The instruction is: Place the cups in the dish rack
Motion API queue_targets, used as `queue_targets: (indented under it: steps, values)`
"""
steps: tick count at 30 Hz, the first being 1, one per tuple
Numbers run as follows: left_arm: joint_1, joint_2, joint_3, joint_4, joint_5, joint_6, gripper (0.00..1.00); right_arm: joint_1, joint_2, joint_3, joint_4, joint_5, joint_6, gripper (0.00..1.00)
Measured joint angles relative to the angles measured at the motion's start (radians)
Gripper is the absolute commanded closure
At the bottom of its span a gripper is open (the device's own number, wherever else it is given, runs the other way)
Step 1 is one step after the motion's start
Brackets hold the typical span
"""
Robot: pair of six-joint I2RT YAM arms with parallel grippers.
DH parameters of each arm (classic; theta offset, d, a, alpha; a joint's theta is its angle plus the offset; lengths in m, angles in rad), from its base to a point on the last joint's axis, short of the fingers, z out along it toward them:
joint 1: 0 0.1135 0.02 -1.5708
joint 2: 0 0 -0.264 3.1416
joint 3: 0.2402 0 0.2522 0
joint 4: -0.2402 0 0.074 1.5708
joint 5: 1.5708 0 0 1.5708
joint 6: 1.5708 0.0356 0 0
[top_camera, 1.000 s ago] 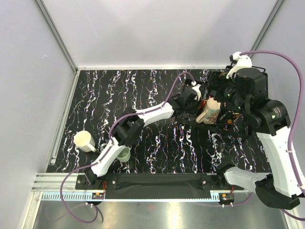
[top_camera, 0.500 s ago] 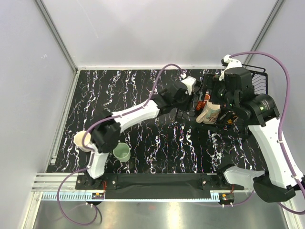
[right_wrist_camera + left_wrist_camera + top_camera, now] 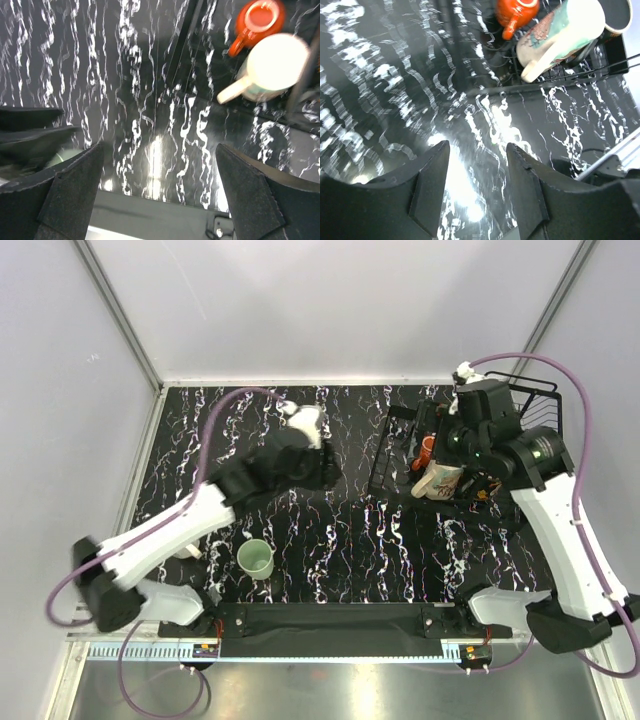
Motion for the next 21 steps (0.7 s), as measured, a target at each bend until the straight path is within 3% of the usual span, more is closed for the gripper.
queue_targets:
  steps: [7,11,15,18,21]
  values:
    - [0.09,-0.391,-0.098,-0.253,-0.151,-0.1,0.39,0.017,0.125,-0.006,-0.042,-0.087,-0.007,0.0]
    - [0.198,-0.541,-0.108,-0.415,-0.206,-0.143,0.39,0.154,0.225,0.019,-0.065,-0.039,-0.005,0.0]
    - [0.256,-0.584,-0.11,-0.564,-0.239,-0.183,0.39,0.289,0.323,0.051,-0.053,-0.031,0.005,0.0]
    - [0.307,-0.591,-0.148,-0.642,-0.232,-0.22,0.32,0.309,0.332,0.012,-0.012,-0.031,0.029,0.0]
    - [0.326,-0.591,-0.174,-0.722,-0.231,-0.254,0.32,0.308,0.314,-0.055,0.035,-0.031,0.058,0.0]
